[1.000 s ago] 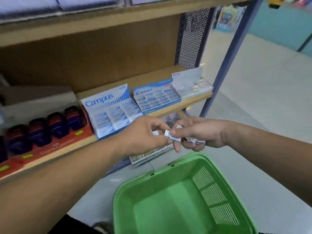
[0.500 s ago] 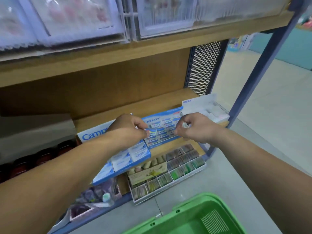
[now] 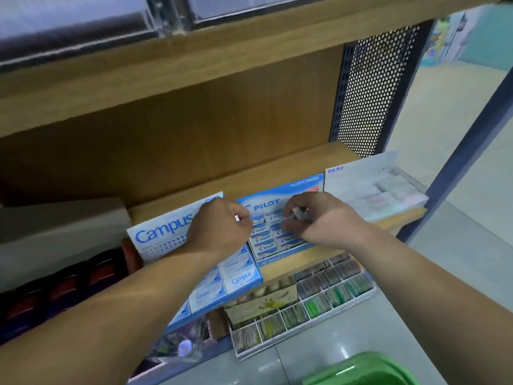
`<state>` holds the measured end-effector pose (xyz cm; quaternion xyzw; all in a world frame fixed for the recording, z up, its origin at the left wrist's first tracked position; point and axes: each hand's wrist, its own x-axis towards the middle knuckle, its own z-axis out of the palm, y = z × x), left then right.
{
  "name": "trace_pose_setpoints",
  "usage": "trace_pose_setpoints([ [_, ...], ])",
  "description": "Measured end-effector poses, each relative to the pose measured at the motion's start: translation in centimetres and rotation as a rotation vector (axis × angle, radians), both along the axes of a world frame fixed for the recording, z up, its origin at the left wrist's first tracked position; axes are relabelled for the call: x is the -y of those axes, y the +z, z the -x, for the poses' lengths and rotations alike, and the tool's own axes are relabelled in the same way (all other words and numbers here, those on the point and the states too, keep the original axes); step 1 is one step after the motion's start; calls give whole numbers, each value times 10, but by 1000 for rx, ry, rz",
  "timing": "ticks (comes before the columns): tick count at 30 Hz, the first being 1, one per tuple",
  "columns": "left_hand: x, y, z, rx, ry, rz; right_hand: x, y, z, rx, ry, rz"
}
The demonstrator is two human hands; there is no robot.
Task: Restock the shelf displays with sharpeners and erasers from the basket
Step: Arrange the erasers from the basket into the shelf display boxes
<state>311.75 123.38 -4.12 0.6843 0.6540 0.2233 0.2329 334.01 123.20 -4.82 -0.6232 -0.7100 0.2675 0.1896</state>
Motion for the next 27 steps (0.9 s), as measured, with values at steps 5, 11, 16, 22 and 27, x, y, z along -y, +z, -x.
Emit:
trace_pose_setpoints([
  [5,-4,-5,-3,-5,7,17,-8,-2,7,91,66,56],
  [11,-4,0,-9,-201,34,-30,-9,4,11,156,139,102],
  [16,-4,-1,-12,-156,49,-30,-7,12,22,321,228,108],
  [22,12,21,8,181,-150,270,1,9,28,-201,19,104],
  [27,33,28,38,323,-178,285,24,38,54,-560,11,209],
])
